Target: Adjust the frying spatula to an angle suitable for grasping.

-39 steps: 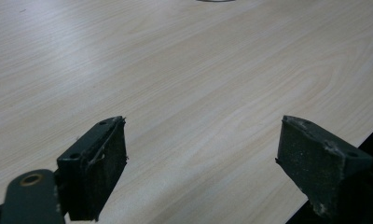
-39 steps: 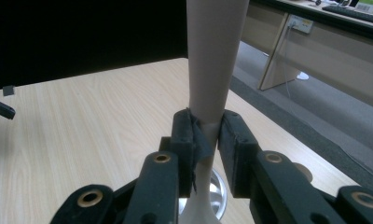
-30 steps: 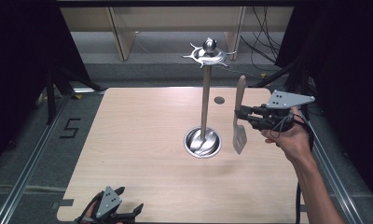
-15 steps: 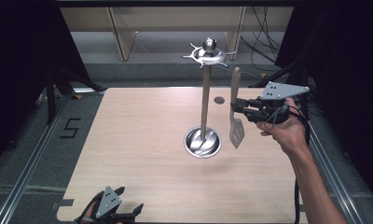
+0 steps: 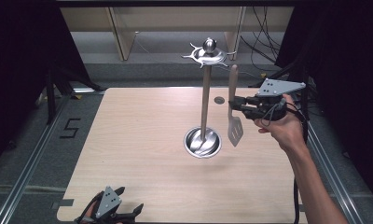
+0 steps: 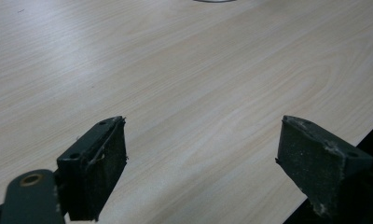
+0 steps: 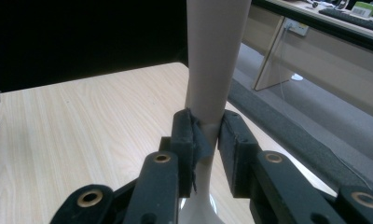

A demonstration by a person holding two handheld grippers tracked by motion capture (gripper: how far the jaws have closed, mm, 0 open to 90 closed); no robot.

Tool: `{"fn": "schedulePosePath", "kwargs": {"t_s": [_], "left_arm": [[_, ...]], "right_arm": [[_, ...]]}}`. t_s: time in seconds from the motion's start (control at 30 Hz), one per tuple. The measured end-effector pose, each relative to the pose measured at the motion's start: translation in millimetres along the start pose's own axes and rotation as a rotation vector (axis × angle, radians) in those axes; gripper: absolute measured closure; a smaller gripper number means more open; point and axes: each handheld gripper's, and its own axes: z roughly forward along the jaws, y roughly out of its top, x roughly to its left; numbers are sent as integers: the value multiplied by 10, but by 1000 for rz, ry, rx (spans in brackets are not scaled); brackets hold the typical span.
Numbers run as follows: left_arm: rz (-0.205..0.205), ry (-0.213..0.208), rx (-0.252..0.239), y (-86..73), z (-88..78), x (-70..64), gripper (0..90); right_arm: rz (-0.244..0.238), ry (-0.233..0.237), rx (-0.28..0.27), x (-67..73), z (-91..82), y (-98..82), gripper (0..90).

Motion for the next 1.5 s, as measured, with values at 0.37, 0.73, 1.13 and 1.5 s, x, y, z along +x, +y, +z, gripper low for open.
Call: {"fn": "schedulePosePath", "kwargs": {"t_s": [0.37, 0.73, 1.13, 1.5], "left_arm": [[-3, 0, -3, 1, -5, -7, 151], [27, 3, 7, 10, -15, 6, 151], [5, -1, 5, 6, -16, -12, 151], [28, -2, 5, 12, -22, -3, 151]], "right_arm": [[1, -6, 20, 12, 31, 43, 770], [-7, -16, 10, -4, 75, 54, 770], [3, -1, 32, 20, 102, 87, 770], [1, -7, 46, 24, 164, 121, 770]]}}
